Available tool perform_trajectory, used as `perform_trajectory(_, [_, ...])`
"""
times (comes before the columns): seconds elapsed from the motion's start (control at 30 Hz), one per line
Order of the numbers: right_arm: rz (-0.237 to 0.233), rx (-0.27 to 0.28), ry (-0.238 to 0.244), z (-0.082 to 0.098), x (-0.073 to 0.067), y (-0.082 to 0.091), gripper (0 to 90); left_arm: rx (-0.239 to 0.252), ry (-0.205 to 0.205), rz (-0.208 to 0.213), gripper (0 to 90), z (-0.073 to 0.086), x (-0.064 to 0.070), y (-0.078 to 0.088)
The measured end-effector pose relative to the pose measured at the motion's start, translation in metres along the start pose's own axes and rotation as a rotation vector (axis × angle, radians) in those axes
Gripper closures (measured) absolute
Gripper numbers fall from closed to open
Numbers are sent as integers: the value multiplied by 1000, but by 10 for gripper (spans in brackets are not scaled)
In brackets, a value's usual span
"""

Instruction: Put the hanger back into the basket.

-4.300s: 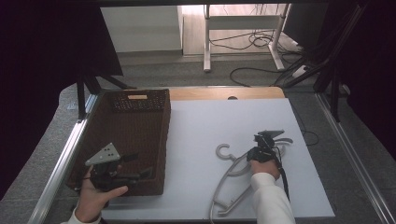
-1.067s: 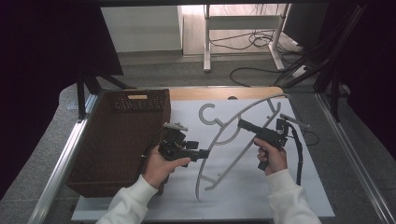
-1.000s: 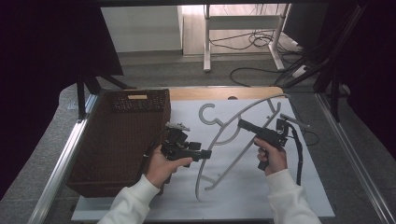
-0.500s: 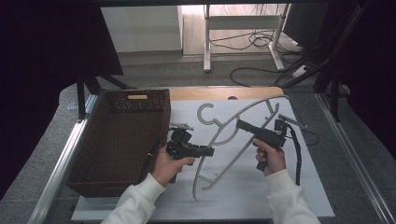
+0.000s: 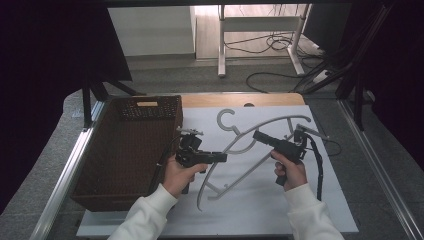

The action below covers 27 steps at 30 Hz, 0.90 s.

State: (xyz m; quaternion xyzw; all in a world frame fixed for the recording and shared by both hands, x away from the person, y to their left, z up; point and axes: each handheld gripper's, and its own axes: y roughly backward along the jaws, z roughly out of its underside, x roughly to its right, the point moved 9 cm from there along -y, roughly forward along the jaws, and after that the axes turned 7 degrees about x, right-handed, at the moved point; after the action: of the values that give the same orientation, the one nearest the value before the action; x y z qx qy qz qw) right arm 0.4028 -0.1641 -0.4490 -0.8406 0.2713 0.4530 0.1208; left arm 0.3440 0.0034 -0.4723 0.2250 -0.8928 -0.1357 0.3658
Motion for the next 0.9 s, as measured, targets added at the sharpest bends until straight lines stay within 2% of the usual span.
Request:
perform_trajectory(0.07, [21, -14, 13, 5, 2, 5, 528, 3, 1, 0, 806, -1, -1, 1])
perform_trajectory(0.1, [30, -30, 5, 9, 2, 12, 485, 3, 3, -3, 806, -2, -2, 2])
perform_trajectory(0.2, [30, -36, 13, 12, 0, 19, 475, 7, 4, -4, 805, -2, -2, 3])
perform_trajectory(0.27, [40, -55, 26, 15, -2, 29, 449, 9, -1, -7, 805, -3, -2, 4])
perform_trajectory(0.33, [31, -67, 36, 18, -7, 40, 432, 17, 2, -6, 805, -4, -2, 4])
perform_trajectory(0.37, [28, -69, 59, 20, -10, 49, 432, 17, -6, -4, 805, -5, -1, 5])
perform_trajectory(0.43, [28, -73, 74, 21, -11, 54, 431, 23, -3, -3, 805, -6, 0, 5])
perform_trajectory(0.47, [26, -74, 83, 22, -13, 59, 430, 22, -16, -5, 805, -7, 1, 7])
perform_trajectory(0.5, [29, -73, 115, 23, -14, 68, 428, 26, -17, -6, 805, -8, 2, 8])
perform_trajectory(0.53, [29, -73, 115, 23, -14, 68, 428, 28, -25, -9, 805, -10, 2, 10])
perform_trajectory(0.57, [34, -79, 148, 24, -15, 77, 428, 38, -30, -12, 805, -14, 3, 15])
perform_trajectory(0.6, [34, -79, 148, 24, -15, 77, 428, 38, -30, -12, 805, -14, 3, 15])
perform_trajectory(0.63, [38, -82, 167, 25, -16, 82, 428, 42, -34, -15, 805, -16, 3, 20])
perform_trajectory(0.7, [46, -90, 228, 27, -19, 96, 428, 49, -37, -23, 805, -20, 3, 26])
perform_trajectory(0.73, [46, -90, 228, 27, -19, 96, 428, 55, -43, -28, 805, -23, 3, 30])
perform_trajectory(0.83, [80, -100, 286, 27, -12, 109, 418, 75, -54, -49, 805, -29, 3, 45])
perform_trajectory(0.9, [108, -104, 290, 25, -1, 118, 412, 87, -56, -62, 805, -32, 2, 55])
